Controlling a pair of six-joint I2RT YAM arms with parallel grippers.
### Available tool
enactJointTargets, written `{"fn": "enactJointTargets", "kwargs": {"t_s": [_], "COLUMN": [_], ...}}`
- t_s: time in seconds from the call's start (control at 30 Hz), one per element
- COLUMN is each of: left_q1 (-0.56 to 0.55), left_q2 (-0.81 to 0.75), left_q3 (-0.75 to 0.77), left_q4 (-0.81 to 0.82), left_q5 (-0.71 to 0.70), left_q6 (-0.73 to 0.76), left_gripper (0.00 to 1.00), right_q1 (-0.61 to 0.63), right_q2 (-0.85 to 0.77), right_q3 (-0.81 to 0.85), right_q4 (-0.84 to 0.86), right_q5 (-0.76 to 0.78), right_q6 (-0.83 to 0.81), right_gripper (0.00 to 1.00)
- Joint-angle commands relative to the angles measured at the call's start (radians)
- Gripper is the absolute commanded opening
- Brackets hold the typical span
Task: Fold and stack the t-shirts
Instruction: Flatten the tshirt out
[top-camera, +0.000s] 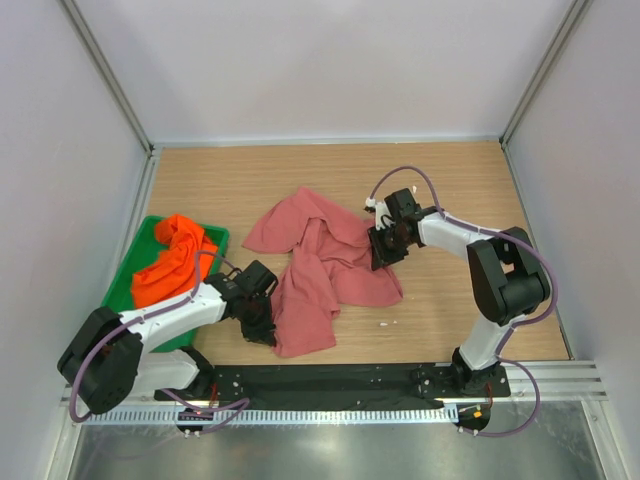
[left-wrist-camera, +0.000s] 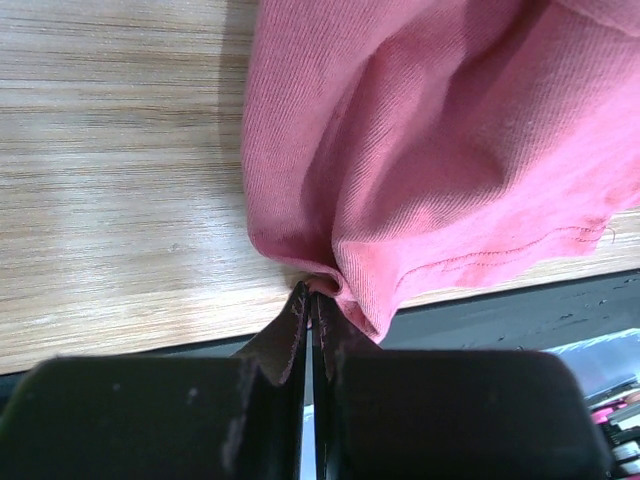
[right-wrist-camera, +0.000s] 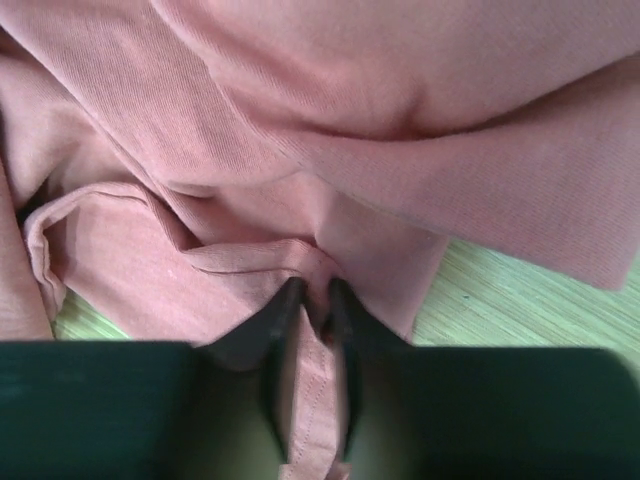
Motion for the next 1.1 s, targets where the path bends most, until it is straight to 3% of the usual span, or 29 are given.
{"fn": "enactJointTargets", "kwargs": {"t_s": [0.0, 0.07, 0.2, 0.4, 0.53, 0.9, 1.07], "left_q1": [0.002, 0.003, 0.002, 0.008, 0.054, 0.218, 0.223], "left_q2": [-0.029, -0.041, -0.093, -0.151, -0.135, -0.007, -0.032], "left_q3": [0.001, 0.015, 0.087, 0.275, 0.464, 1.252, 1.405], "left_q4": [0.025, 0.011, -0.041, -0.164, -0.227, -0.258, -0.14], "left_q5": [0.013, 0.006, -0.06, -0.18, -0.258, -0.437, -0.529], "left_q6": [-0.009, -0.01, 0.001, 0.067, 0.116, 0.358, 0.53], "left_gripper": [0.0, 0.0, 0.0, 0.0, 0.0, 0.0, 0.0], "right_q1": [-0.004, -0.004, -0.004, -0.004, -0.004, -0.004, -0.006], "right_q2": [-0.021, -0.025, -0.054, -0.222, -0.32, -0.444, -0.542], "right_q3": [0.031, 0.04, 0.084, 0.083, 0.116, 0.446, 0.512], "right_q4": [0.036, 0.023, -0.042, -0.053, -0.032, -0.067, 0.008], "right_q5": [0.002, 0.003, 0.088, 0.235, 0.315, 0.681, 0.789], "right_q6": [0.024, 0.037, 0.076, 0.145, 0.156, 0.109, 0.054], "right_gripper": [0.19, 0.18, 0.01, 0.01, 0.01, 0.01, 0.01]}}
